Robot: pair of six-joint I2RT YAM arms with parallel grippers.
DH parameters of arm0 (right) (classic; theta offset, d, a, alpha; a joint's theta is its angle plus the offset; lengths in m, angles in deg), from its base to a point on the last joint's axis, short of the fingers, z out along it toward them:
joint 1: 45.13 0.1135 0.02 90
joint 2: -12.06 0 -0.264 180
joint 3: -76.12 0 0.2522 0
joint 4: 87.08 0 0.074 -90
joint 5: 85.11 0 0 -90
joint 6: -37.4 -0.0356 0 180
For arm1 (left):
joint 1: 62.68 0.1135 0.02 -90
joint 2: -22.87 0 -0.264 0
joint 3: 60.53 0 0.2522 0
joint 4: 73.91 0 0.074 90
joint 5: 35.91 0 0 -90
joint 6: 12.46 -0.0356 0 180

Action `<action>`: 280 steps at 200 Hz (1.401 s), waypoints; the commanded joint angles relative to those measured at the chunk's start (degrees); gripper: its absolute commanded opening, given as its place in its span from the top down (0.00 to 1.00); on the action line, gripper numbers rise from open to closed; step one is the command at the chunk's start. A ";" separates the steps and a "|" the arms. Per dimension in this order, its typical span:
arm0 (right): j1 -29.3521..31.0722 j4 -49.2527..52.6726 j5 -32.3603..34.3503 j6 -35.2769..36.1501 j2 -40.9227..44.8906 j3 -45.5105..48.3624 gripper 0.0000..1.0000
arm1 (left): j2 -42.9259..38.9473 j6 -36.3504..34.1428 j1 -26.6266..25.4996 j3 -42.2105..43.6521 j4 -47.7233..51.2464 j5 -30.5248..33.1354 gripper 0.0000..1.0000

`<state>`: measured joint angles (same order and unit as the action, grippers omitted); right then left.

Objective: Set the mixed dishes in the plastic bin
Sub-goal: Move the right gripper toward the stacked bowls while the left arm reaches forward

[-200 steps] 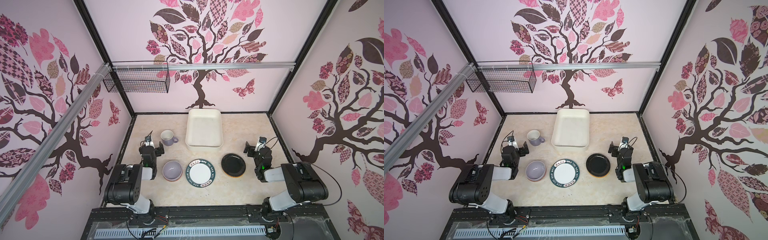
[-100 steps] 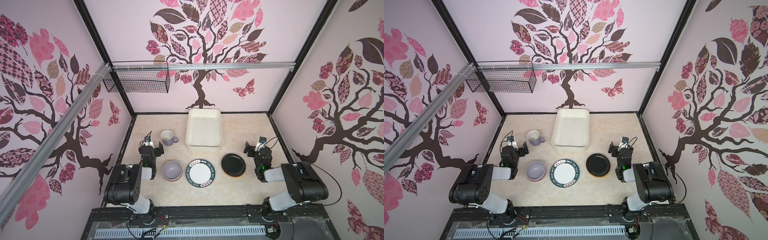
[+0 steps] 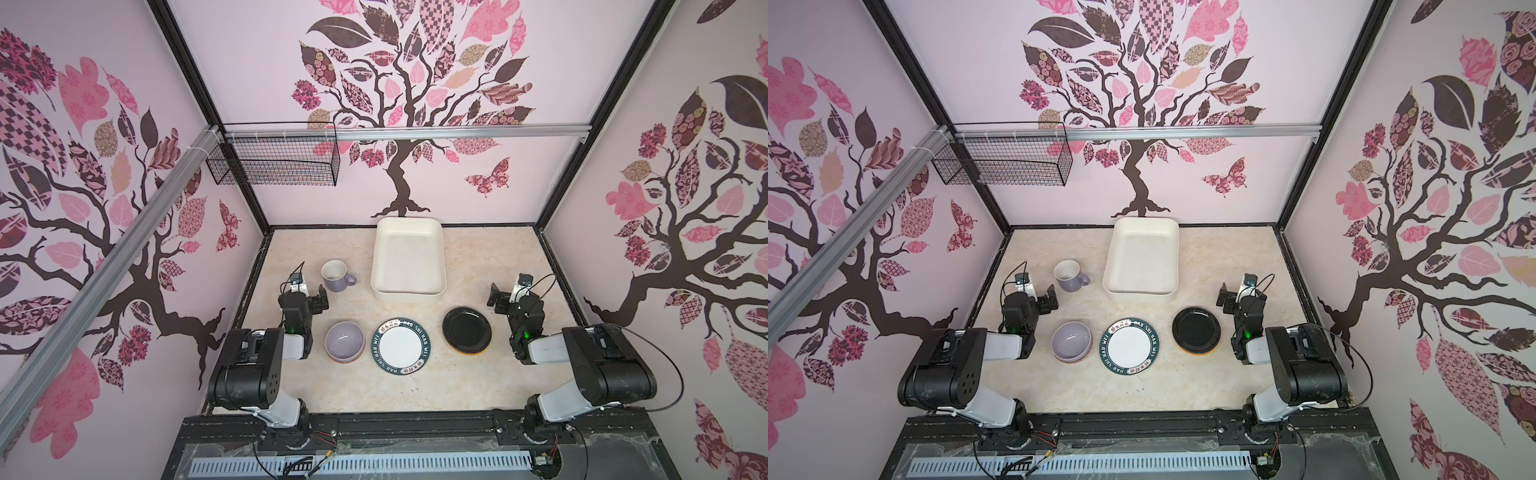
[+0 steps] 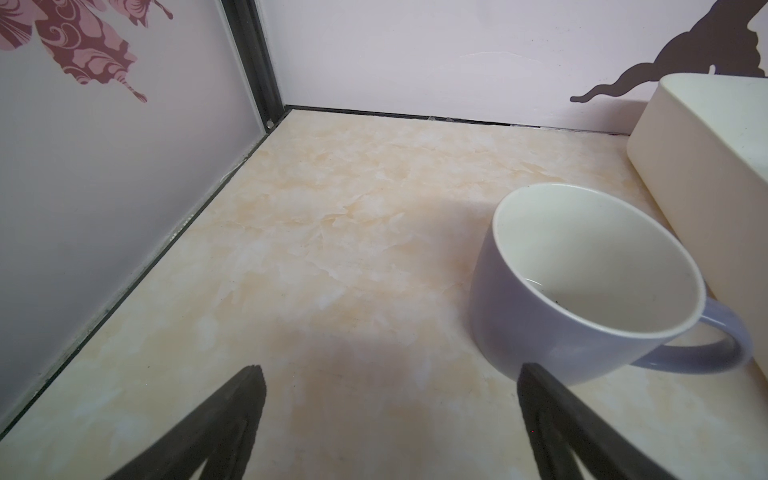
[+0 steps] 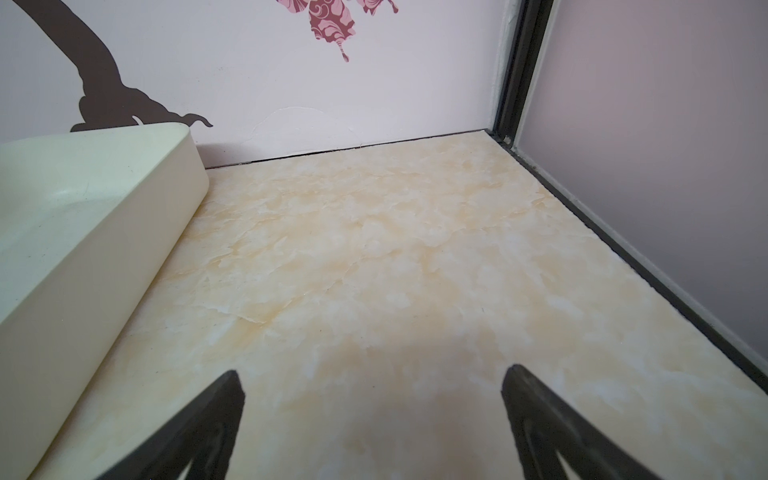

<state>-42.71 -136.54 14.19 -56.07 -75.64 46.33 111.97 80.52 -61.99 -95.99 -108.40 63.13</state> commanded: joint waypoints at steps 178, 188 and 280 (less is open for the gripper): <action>9.05 71.79 6.40 -20.97 0.53 -45.26 0.07 | -20.67 -2.16 -21.06 -12.87 34.39 9.99 0.02; 10.46 75.88 3.77 -20.34 -0.58 -46.99 0.12 | -21.51 -2.71 -25.72 -13.85 37.11 12.91 0.02; 29.69 78.19 -5.15 -22.85 8.63 -36.63 0.24 | -33.14 15.59 -45.38 -25.04 70.01 18.29 0.02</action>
<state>-19.02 -60.13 9.86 -78.36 -69.39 10.81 83.99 86.84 -107.59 -119.22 -50.78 76.37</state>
